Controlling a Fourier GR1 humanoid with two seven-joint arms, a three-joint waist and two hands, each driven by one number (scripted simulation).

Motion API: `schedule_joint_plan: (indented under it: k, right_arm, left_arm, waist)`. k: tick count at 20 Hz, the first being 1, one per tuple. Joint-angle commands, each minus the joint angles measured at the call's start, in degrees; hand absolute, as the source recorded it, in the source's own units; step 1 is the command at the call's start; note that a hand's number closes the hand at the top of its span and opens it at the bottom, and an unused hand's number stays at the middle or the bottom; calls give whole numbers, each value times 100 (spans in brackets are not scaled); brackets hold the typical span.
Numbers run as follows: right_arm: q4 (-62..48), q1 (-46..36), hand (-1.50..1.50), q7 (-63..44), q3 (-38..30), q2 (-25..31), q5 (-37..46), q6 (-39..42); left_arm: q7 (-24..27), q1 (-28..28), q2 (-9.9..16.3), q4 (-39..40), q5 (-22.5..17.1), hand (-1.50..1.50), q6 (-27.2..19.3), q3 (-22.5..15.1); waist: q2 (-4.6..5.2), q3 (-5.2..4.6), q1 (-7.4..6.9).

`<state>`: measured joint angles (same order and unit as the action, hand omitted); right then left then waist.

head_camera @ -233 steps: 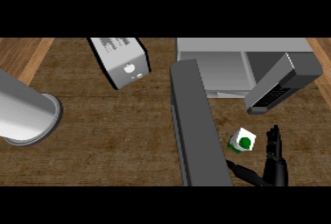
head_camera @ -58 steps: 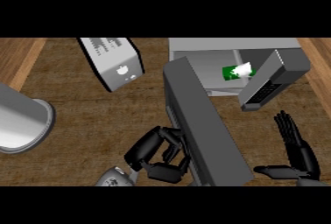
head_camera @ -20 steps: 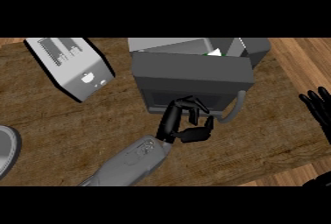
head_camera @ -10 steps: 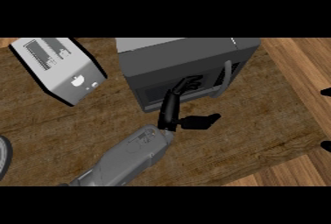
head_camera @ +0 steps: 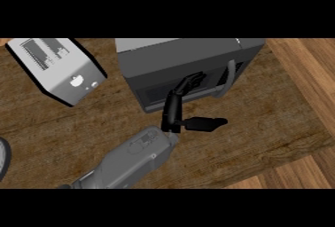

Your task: Pick up the milk, place it into the microwave and close the microwave

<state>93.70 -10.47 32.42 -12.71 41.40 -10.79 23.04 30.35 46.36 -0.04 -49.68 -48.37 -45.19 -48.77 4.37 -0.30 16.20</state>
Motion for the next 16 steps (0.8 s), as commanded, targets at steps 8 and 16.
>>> schedule_joint_plan:
  k: [8,16]
  right_arm:
    - [-200,-366,150,10,-24,78,183,-135]
    - [-634,-378,-150,-163,342,-697,-831,330]
  left_arm:
    - [306,502,4,373,-520,-150,-131,343]
    - [472,539,4,414,-697,-150,-53,182]
  waist:
    - [125,9,-30]
    - [193,52,-205]
